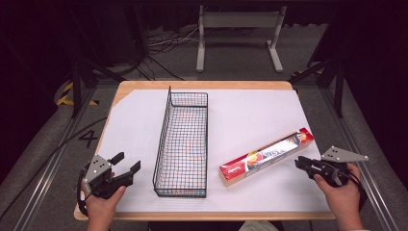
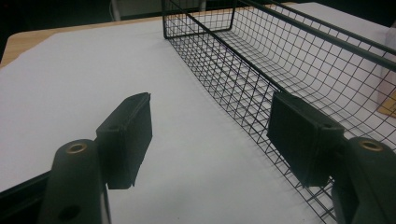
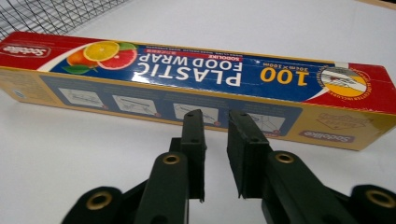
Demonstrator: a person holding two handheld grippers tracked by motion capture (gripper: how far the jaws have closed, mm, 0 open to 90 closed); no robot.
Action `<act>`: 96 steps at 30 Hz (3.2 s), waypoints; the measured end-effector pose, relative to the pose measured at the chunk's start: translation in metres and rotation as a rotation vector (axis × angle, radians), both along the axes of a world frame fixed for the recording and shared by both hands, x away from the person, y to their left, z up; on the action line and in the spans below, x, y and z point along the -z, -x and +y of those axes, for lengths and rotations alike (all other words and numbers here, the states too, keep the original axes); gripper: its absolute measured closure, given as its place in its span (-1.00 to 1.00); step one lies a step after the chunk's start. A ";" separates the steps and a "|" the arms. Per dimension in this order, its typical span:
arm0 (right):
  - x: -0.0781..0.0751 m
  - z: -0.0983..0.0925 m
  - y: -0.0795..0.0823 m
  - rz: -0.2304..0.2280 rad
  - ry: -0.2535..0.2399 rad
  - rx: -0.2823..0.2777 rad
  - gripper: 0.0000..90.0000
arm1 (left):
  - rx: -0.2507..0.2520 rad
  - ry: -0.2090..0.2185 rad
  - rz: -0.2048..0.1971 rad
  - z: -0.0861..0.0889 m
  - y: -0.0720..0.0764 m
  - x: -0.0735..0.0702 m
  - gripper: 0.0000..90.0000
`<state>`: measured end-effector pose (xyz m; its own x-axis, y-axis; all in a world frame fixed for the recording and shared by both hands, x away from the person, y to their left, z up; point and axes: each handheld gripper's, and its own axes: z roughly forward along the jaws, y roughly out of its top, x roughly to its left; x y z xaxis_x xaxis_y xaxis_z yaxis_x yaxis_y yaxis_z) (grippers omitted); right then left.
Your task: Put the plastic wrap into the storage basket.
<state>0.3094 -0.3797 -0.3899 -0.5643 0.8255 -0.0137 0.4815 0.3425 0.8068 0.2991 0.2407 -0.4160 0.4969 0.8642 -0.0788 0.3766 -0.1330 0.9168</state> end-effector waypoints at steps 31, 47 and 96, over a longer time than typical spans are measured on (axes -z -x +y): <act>0.000 -0.006 -0.067 0.276 0.213 0.115 1.00 | -0.005 -0.014 0.007 0.000 -0.001 0.001 -0.31; -0.001 0.011 -0.110 0.268 0.252 0.118 1.00 | -0.026 -0.016 0.008 0.007 0.006 0.001 -0.31; -0.055 0.146 -0.077 0.159 0.185 -0.288 1.00 | -0.030 -0.024 0.008 0.008 0.007 0.001 -0.30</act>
<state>0.3868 -0.2340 -0.3353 -0.7802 0.6241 -0.0408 0.4585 0.6152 0.6413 0.2924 0.2487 -0.4171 0.4700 0.8805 -0.0616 0.3878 -0.1433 0.9105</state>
